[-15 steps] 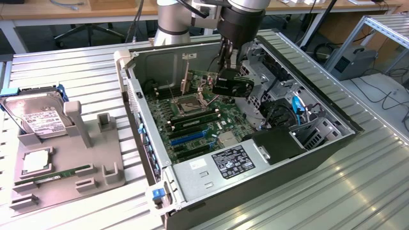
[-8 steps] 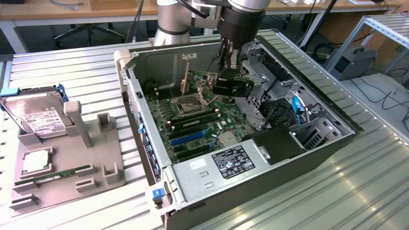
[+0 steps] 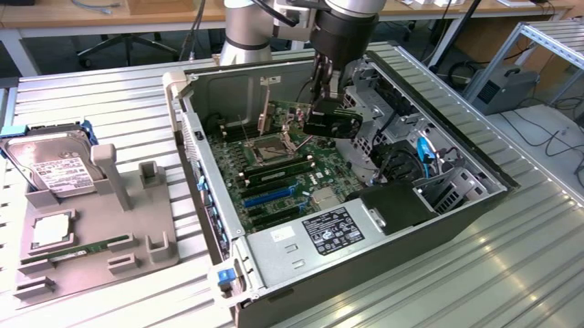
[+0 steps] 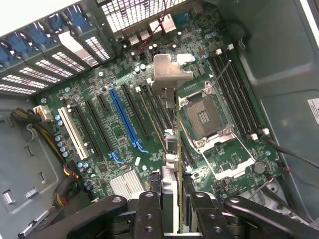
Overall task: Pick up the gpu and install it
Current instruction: 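Insert the gpu into the slot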
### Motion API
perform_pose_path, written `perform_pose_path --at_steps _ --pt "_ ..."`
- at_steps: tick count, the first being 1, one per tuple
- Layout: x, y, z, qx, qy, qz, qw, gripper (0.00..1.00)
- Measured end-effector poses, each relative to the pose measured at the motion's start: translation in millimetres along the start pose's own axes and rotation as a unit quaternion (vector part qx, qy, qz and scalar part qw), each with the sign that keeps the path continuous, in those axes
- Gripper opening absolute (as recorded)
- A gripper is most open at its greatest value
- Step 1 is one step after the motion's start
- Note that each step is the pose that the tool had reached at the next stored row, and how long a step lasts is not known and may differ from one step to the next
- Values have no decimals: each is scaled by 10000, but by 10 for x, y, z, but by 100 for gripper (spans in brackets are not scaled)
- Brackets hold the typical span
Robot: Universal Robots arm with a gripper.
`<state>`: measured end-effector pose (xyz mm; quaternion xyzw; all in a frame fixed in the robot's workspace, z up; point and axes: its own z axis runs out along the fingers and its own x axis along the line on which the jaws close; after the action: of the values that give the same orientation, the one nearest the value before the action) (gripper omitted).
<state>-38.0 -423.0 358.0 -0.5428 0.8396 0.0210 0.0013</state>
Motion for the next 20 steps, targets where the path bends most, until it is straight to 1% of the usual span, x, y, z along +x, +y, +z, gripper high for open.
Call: perform_pose_path --at_steps 20 --pt "0 0 5 -2 3 -98 10000 27"
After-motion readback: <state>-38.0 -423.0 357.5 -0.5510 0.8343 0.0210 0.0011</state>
